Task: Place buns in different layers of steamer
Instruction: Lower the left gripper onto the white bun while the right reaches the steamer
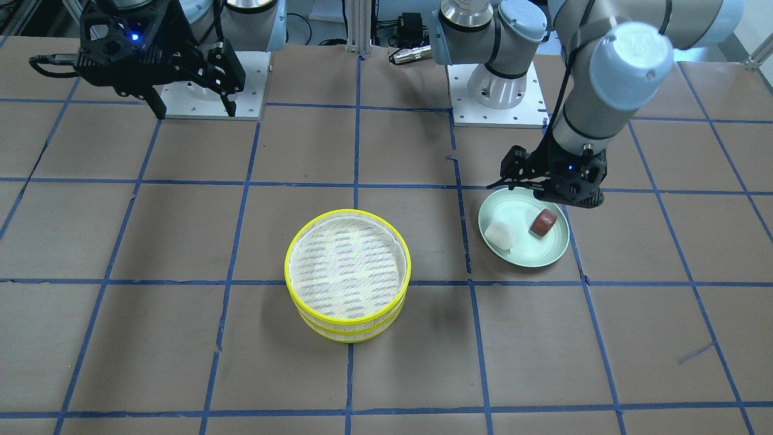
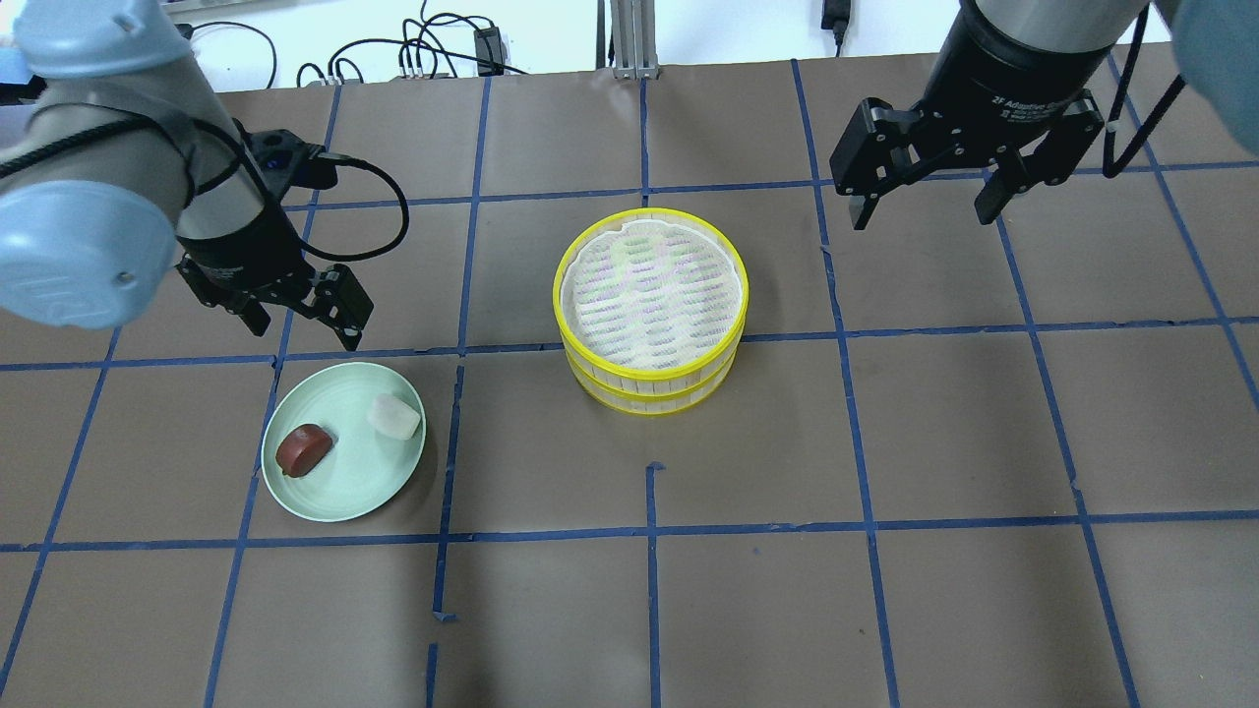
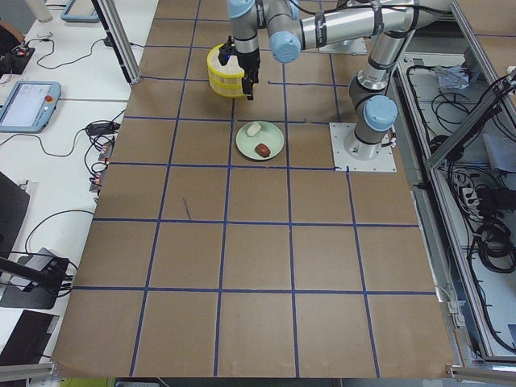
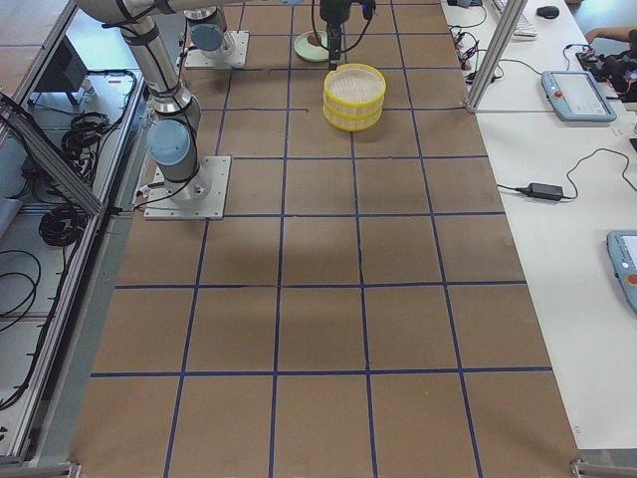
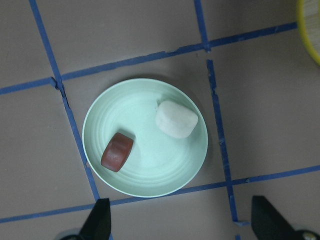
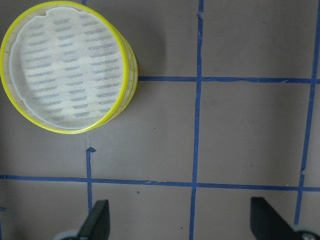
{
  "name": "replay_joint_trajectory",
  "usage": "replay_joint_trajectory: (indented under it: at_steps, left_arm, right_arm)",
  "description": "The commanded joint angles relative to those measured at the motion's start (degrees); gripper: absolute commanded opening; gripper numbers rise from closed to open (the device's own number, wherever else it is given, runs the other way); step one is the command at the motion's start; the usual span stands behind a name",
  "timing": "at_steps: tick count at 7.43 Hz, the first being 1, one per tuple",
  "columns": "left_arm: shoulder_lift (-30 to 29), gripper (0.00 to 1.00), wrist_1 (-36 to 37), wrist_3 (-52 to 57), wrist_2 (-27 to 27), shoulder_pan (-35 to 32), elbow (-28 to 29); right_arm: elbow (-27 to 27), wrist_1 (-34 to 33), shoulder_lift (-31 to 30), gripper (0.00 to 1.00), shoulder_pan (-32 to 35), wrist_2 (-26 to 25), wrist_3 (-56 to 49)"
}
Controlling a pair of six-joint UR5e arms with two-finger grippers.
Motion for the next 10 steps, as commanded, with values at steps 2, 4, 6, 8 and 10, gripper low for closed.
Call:
replay_joint_trajectory:
  at_steps: [2,4,6,8,10]
  left_arm:
    - [-7.9,0.98,6.0,-0.6,0.4,0.0,-2.4]
    - [-12.2,0.98,6.9,-0.7,0.2,0.0,-4.1]
    - [-14.0,0.98,8.2,-2.1,0.1,0.0,-5.2]
    - [-13.9,0.54,8.3,-4.4,0.1,0.0,-5.9]
    - [-14.0,0.25,8.4,-8.3,-0.2,-0.1,-5.8]
  right_arm:
    - [1.3,-8.3,7.5,1.0,0.3,1.2,1.6]
    - [1.8,-11.9,12.9,1.0,2.6,-0.6,3.8]
    - [2.2,-20.9,17.8,1.0,7.5,-0.8,10.3]
    - [4.0,-25.3,21.9,1.0,9.3,-1.0,15.3]
    - [6.2,-30.8,23.8,1.0,9.6,-1.1,16.9]
